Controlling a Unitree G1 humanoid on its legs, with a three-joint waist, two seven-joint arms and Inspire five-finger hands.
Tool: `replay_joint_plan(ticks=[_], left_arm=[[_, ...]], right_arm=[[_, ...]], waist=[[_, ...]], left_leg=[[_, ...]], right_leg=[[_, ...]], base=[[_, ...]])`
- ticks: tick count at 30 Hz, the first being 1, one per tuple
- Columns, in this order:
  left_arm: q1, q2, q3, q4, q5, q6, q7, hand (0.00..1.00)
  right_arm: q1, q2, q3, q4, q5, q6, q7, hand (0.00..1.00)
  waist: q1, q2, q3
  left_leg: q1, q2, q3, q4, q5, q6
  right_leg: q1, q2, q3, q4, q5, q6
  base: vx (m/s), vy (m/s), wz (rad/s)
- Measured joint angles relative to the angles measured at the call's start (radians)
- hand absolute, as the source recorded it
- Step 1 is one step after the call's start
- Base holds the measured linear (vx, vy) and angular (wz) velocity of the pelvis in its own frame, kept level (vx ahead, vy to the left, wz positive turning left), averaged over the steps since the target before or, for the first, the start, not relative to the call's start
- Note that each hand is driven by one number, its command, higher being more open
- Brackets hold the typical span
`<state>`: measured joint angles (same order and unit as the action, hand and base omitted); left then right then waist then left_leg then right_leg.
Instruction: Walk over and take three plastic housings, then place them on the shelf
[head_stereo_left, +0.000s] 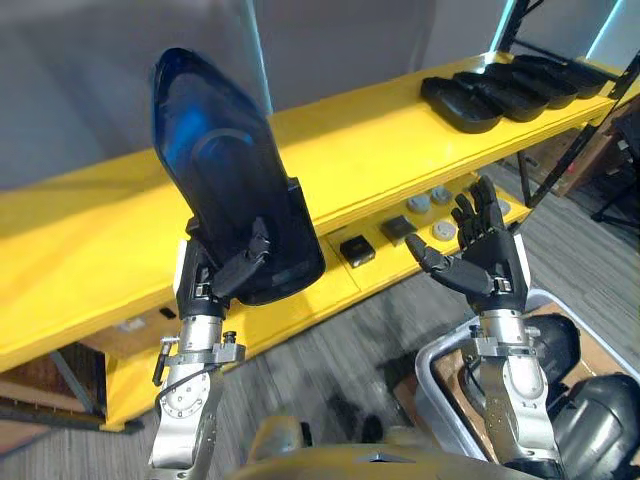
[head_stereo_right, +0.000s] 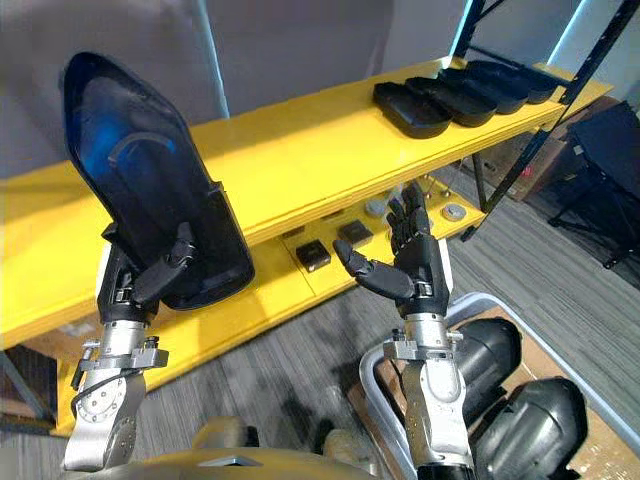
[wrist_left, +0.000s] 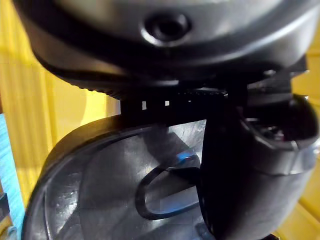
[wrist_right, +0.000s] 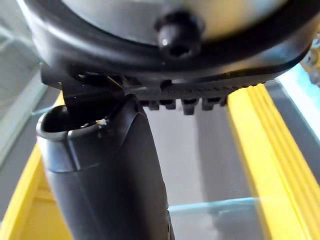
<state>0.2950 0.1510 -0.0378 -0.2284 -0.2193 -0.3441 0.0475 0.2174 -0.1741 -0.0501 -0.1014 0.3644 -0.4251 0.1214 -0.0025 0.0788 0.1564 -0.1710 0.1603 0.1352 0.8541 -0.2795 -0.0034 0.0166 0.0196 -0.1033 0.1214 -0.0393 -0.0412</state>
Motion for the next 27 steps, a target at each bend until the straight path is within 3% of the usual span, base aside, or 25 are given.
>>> replay_joint_plan(ticks=[3,6,7,8,9,11,12,15,20,27], left_arm=[[-0.005,0.0,-0.003,-0.002,0.001,0.0,-0.006,0.0],[-0.019,0.004,-0.023,-0.002,-0.004,0.001,-0.04,0.0],[-0.022,0.006,-0.027,-0.002,-0.009,0.006,-0.072,0.0],[-0.027,0.011,-0.043,-0.006,-0.02,0.026,-0.092,0.0],[-0.036,0.021,-0.048,-0.006,-0.022,0.043,-0.099,0.0],[-0.075,0.061,-0.056,-0.006,-0.038,0.115,-0.113,0.0],[-0.082,0.065,-0.057,-0.006,-0.058,0.147,-0.112,0.0],[-0.091,0.061,-0.054,-0.005,-0.064,0.237,-0.072,0.0],[-0.103,0.059,-0.042,-0.003,-0.08,0.27,-0.005,0.0],[-0.312,0.039,-0.015,0.128,-0.172,0.278,0.22,0.0]], right_arm=[[0.001,0.0,-0.008,-0.041,-0.001,-0.011,0.001,1.0],[-0.011,-0.015,-0.037,-0.042,0.002,-0.026,0.001,1.0],[-0.017,-0.031,-0.039,-0.045,0.002,-0.026,0.0,1.0],[-0.018,-0.046,-0.047,-0.054,0.002,-0.027,-0.003,1.0],[-0.02,-0.04,-0.053,-0.054,0.002,-0.026,-0.006,1.0],[-0.017,-0.008,-0.054,-0.064,0.002,-0.025,-0.003,1.0],[-0.015,0.006,-0.054,-0.068,0.002,-0.025,-0.001,1.0],[0.008,0.039,-0.054,-0.087,0.001,-0.024,-0.003,1.0],[0.033,0.054,-0.029,-0.089,-0.003,-0.006,-0.013,1.0],[-0.02,0.042,0.044,-0.088,0.0,0.008,0.009,1.0]], waist=[[-0.006,-0.004,0.0],[-0.008,-0.008,0.003],[-0.014,0.0,-0.003],[-0.027,0.021,-0.021],[-0.032,0.004,-0.026],[-0.038,-0.063,-0.027],[-0.047,-0.081,-0.028],[-0.069,-0.101,-0.035],[-0.08,-0.1,-0.035],[-0.094,-0.083,-0.032]], left_leg=[[-0.009,0.011,0.017,-0.267,-0.001,0.002],[0.013,0.02,-0.012,-0.492,0.11,-0.032],[0.035,0.03,-0.003,-0.561,0.199,-0.022],[0.053,0.033,0.001,-0.603,0.273,-0.082],[0.062,0.015,0.009,-0.618,0.273,-0.087],[0.099,-0.057,0.056,-0.708,0.295,-0.058],[0.109,-0.081,0.059,-0.738,0.307,-0.046],[0.118,-0.131,0.058,-0.798,0.324,-0.023],[0.129,-0.143,0.052,-0.837,0.339,-0.021],[0.142,-0.127,0.07,-0.895,0.376,-0.039]], right_leg=[[0.003,-0.04,0.045,0.003,-0.013,0.007],[0.002,-0.082,0.089,0.054,-0.041,0.06],[0.0,-0.087,0.105,0.086,-0.064,0.087],[-0.013,-0.089,0.115,0.117,-0.092,0.118],[-0.022,-0.108,0.122,0.132,-0.101,0.128],[-0.034,-0.18,0.127,0.121,-0.098,0.146],[-0.03,-0.201,0.124,0.105,-0.089,0.161],[-0.017,-0.246,0.098,0.057,-0.062,0.199],[0.001,-0.255,0.07,0.024,-0.053,0.2],[-0.012,-0.228,0.079,-0.018,-0.022,0.19]], base=[[0.18,0.087,-0.35],[0.18,0.21,-0.44],[0.21,0.304,-0.39],[0.2,0.319,-0.27],[0.17,0.301,-0.24],[0.13,0.3,-0.17],[0.09,0.223,-0.01],[0.07,0.14,0.16],[0.03,0.042,0.11],[-0.03,0.0,-0.11]])
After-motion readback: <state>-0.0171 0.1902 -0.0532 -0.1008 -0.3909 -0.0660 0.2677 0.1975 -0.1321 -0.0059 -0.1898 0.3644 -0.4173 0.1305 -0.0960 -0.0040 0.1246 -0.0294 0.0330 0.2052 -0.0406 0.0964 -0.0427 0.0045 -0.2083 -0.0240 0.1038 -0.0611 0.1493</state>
